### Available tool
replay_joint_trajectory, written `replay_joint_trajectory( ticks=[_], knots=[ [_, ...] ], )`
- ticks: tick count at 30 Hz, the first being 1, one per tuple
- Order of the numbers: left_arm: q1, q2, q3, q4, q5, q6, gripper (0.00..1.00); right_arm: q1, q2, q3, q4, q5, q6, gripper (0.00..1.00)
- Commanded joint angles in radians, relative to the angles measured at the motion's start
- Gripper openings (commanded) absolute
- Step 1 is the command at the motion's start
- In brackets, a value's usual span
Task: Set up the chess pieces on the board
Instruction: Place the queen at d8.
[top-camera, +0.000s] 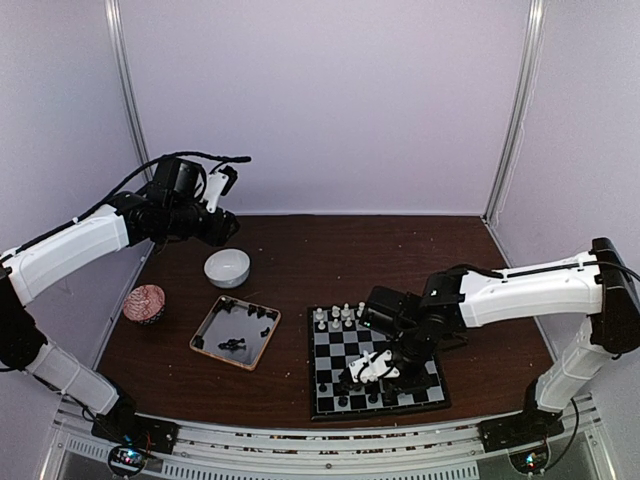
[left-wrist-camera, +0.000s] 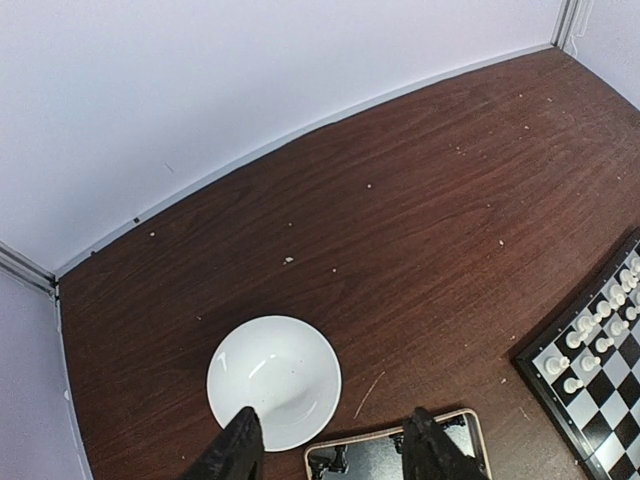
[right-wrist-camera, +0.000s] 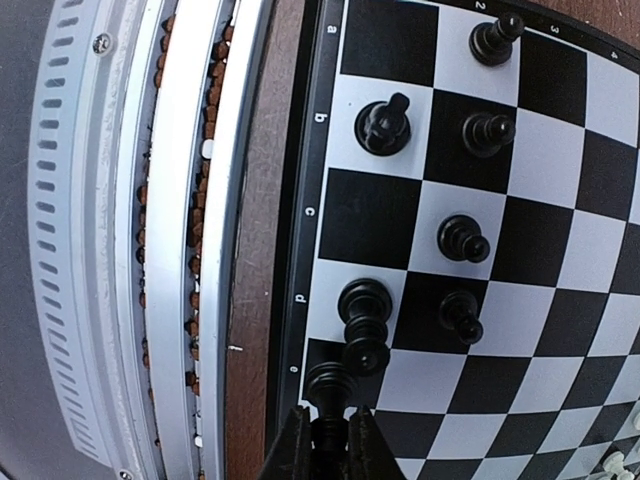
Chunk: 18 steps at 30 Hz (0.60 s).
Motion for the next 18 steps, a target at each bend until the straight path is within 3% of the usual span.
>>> replay_joint_trajectory(
  ticks=[1, 18],
  knots=[
    [0.008, -0.027, 0.001, 0.04, -0.01, 0.007, 0.48, 0.011, 0.016, -0.013, 0.006, 0.007, -0.003, 0.0],
    [0.007, -0.014, 0.005, 0.034, 0.011, 0.005, 0.48, 0.011, 0.046, -0.023, 0.032, 0.039, 0.014, 0.0]
  ],
)
